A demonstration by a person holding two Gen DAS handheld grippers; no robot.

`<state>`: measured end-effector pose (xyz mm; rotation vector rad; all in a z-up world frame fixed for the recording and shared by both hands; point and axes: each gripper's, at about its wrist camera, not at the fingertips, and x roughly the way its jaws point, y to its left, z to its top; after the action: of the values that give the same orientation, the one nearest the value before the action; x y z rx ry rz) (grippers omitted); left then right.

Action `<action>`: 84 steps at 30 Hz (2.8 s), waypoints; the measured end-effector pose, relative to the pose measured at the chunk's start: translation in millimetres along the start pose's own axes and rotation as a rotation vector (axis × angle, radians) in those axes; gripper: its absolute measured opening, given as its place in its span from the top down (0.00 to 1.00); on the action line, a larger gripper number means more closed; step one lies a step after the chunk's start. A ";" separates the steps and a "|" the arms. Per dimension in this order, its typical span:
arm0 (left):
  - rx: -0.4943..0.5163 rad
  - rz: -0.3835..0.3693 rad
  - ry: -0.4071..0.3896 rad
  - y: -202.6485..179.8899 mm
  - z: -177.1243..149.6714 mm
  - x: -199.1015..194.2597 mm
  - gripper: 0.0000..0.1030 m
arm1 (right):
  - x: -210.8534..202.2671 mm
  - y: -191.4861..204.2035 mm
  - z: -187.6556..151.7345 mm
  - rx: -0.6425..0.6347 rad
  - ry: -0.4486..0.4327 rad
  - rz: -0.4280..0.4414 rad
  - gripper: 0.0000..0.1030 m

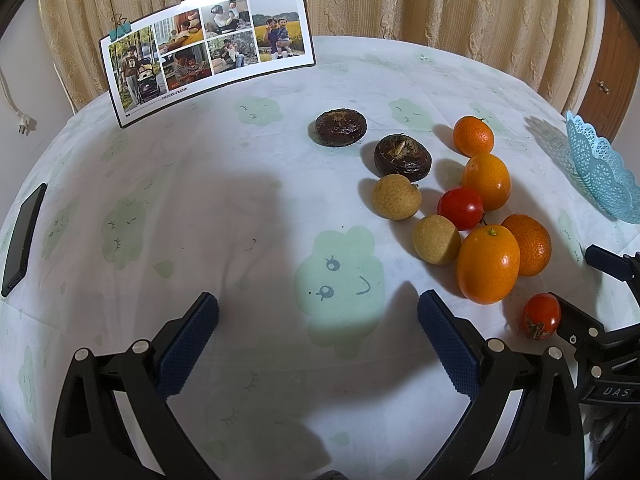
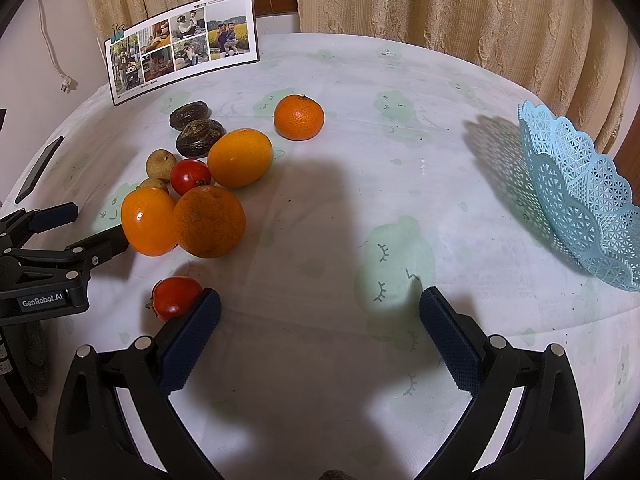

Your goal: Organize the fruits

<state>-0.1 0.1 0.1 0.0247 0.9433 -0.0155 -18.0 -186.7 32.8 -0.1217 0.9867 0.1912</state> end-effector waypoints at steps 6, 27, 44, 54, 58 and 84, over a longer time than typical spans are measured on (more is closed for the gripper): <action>0.000 0.000 0.000 0.0 0.0 0.0 0.05 | -0.3 0.2 0.3 0.000 0.000 0.000 0.02; -0.001 -0.001 0.000 0.1 0.0 0.0 0.05 | -0.2 0.8 -0.1 0.000 0.000 -0.001 0.02; -0.001 -0.001 0.000 0.1 0.0 0.0 0.05 | -1.9 2.6 -0.1 -0.001 0.000 0.002 0.02; 0.017 -0.023 0.010 2.3 1.9 2.6 0.05 | -1.2 3.2 1.9 -0.017 0.022 0.008 0.02; 0.024 -0.055 0.007 4.0 -0.7 -4.1 0.05 | -3.5 2.7 -1.0 -0.027 0.021 0.011 0.02; 0.009 -0.092 -0.143 14.0 3.6 -35.1 0.05 | -20.2 31.9 -10.8 -0.042 -0.036 0.221 0.72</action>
<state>-17.4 14.1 30.9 -0.0120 0.8007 -0.1055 -44.6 -159.6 43.3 -0.0474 0.9594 0.4154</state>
